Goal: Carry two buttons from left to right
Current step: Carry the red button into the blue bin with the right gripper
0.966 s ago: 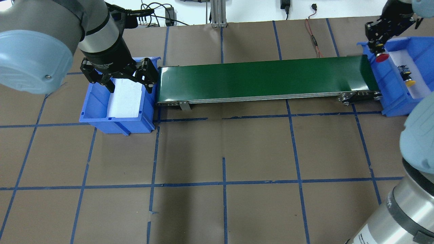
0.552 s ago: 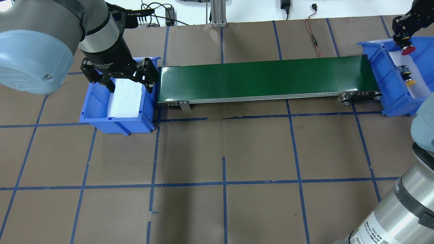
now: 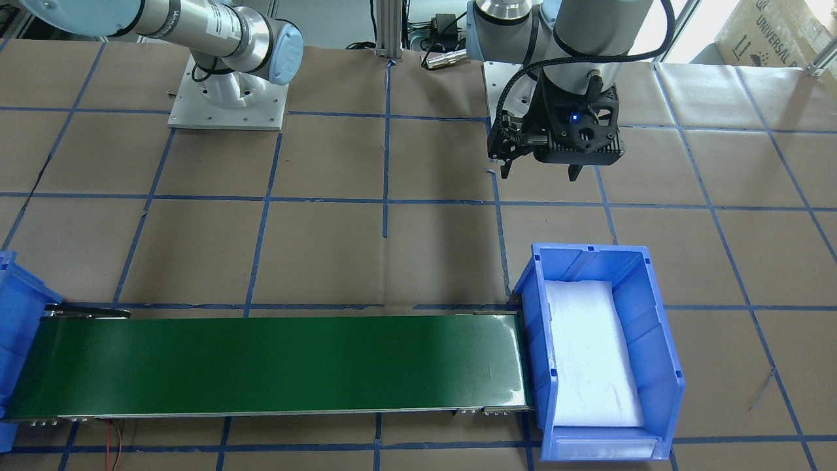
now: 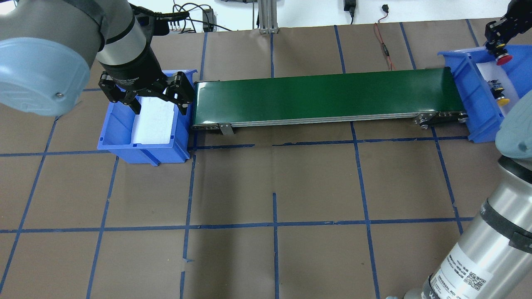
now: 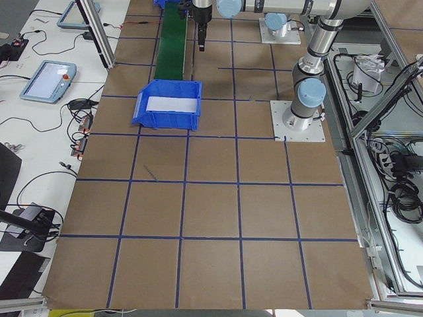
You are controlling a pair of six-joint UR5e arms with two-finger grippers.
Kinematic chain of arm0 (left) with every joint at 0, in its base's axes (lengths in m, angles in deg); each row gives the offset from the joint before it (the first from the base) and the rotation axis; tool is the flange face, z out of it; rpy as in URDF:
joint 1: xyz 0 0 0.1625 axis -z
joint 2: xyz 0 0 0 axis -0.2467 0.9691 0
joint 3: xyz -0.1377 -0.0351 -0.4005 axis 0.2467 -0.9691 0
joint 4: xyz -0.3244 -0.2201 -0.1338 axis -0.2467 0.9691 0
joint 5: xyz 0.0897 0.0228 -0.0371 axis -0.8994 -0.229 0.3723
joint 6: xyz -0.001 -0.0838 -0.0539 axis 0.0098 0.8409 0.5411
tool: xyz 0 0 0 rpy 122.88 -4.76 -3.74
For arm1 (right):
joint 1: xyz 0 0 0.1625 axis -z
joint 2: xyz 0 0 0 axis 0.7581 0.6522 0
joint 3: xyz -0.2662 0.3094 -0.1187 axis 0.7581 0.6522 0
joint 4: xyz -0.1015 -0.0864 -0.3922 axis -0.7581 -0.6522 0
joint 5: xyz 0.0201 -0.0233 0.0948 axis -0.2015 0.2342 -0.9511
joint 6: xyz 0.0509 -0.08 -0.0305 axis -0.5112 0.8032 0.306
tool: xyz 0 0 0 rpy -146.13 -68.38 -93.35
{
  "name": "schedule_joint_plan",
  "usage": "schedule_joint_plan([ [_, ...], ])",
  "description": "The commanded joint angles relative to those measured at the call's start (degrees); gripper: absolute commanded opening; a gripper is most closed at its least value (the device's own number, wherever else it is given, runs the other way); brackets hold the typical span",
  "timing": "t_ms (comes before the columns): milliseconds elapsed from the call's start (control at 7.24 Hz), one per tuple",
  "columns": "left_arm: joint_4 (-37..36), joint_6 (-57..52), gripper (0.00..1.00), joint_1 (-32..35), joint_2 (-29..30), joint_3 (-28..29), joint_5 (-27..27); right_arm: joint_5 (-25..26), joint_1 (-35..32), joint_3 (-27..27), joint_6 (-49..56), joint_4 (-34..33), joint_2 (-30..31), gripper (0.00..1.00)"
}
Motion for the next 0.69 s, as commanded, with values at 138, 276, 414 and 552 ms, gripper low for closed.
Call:
schedule_joint_plan([
  [138, -0.04, 0.01, 1.00, 0.02, -0.01, -0.02, 0.08, 0.33, 0.85, -0.32, -0.12, 0.50, -2.35, 0.11],
  [276, 0.05, 0.01, 1.00, 0.02, -0.01, -0.02, 0.08, 0.50, 0.93, -0.32, -0.03, 0.06, -2.87, 0.11],
  [414, 0.05, 0.01, 1.00, 0.02, -0.01, -0.02, 0.08, 1.55, 0.94, 0.03, -0.12, -0.12, -3.23, 0.11],
  [552, 0.05, 0.01, 1.00, 0.02, -0.01, -0.02, 0.08, 1.21, 0.94, 0.30, -0.20, -0.21, -3.75, 0.11],
])
